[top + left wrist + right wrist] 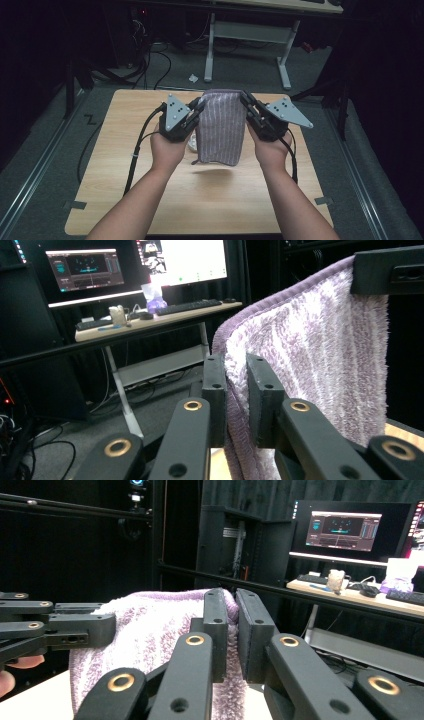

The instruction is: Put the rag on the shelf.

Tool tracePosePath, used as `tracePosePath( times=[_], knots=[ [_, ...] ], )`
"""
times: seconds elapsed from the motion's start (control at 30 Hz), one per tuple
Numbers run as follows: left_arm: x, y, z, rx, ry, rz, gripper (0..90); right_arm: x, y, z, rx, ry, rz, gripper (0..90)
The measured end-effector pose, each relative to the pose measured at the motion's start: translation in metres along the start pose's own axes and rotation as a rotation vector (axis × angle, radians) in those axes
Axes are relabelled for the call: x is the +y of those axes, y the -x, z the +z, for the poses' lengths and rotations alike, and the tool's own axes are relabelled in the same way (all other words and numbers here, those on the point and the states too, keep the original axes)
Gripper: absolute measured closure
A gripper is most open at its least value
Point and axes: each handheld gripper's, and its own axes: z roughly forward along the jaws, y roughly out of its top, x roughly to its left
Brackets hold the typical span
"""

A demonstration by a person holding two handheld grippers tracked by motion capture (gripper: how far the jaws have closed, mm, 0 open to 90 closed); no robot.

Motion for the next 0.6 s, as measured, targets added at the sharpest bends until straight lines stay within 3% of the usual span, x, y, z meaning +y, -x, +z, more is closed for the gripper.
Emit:
tracePosePath(
  times=[0.23,0.33,0.5,0.57,0.6],
  knots=[
    [0.009,-0.02,0.016,0.012,-0.001,-0.012,80.3,0.006,0.01,0.022,-0.004,-0.005,0.022,84.4],
    [0.007,-0.024,0.022,0.01,-0.001,-0.06,80.2,0.006,0.012,0.032,-0.009,-0.006,0.027,84.4],
    [0.005,-0.032,0.032,0.031,0.012,-0.087,80.2,0.005,0.016,0.046,-0.02,-0.014,0.031,84.4],
    [0.009,-0.033,0.035,0.041,0.008,-0.065,80.2,0.004,0.018,0.052,-0.027,-0.017,0.029,84.4],
    [0.012,-0.034,0.037,0.05,-0.001,-0.033,80.2,0.004,0.019,0.054,-0.03,-0.02,0.029,84.4]
  ],
)
